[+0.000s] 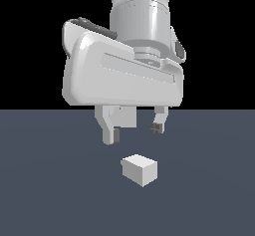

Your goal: Plug the charger into the wall socket.

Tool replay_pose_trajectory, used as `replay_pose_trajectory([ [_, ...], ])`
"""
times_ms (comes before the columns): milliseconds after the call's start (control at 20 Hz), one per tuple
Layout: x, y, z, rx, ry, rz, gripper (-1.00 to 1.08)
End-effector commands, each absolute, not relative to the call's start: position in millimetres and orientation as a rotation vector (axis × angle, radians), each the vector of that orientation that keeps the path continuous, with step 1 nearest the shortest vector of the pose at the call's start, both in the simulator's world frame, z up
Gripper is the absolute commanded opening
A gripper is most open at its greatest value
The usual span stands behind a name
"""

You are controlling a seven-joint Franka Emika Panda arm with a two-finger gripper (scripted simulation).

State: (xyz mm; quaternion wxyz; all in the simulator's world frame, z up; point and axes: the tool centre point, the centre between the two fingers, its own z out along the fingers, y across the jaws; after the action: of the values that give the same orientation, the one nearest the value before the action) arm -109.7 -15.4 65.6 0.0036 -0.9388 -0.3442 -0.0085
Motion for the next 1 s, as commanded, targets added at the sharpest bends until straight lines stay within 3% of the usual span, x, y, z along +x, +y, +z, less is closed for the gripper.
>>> replay_pose_trajectory([
  [0,-112,-17,63,-2.934,-1.104,-0.027,1.0],
  [950,-113,-17,18,-2.932,-1.111,-0.026,1.0],
])
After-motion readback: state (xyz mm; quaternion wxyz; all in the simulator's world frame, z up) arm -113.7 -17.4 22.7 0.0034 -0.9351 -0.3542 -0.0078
